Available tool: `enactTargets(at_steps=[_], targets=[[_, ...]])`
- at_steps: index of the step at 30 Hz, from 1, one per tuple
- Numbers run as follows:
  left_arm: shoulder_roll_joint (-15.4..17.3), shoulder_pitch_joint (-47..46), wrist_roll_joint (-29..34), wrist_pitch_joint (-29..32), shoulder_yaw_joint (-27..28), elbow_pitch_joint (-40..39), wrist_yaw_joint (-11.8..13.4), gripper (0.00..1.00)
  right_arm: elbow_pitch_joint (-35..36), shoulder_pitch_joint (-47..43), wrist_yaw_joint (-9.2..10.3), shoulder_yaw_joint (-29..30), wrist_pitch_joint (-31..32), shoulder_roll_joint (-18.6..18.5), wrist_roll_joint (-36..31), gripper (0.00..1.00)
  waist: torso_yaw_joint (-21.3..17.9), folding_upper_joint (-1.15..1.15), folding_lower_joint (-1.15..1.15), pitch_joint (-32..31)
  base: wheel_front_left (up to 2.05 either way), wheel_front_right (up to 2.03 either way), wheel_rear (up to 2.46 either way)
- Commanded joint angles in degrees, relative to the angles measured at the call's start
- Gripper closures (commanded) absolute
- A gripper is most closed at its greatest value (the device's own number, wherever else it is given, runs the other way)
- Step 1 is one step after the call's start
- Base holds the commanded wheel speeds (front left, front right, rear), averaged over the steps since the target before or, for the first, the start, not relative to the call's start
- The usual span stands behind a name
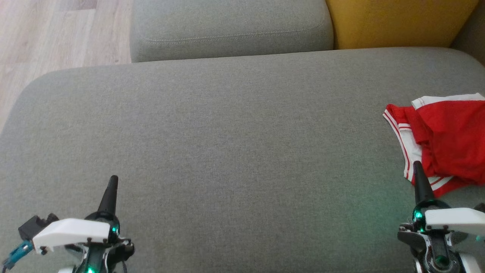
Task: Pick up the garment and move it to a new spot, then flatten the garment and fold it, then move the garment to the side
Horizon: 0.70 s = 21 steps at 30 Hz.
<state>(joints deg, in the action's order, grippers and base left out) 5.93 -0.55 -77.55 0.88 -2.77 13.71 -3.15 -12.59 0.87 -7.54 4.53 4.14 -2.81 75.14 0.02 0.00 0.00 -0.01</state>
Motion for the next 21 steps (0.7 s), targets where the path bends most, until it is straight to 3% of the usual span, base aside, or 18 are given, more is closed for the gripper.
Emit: enactTargets(at_steps=[1,21], targets=[[0.19,-3.67,-1.85,0.47,2.40,-1.36,-0.85,1.00,1.39,3.20,0.04,-0.59,0.45,-1.12,2.22,1.00,0.00,0.00,0.00,0.01,0.00,0.00,0.00],[-1.38,-5.14,-13.38,3.45,6.52,-0.04,-3.67,1.00,-0.83,4.81,0.05,0.38,1.09,-1.09,15.11,1.00,-0.02,0.00,0.00,0.16,0.00,0.00,0.00]])
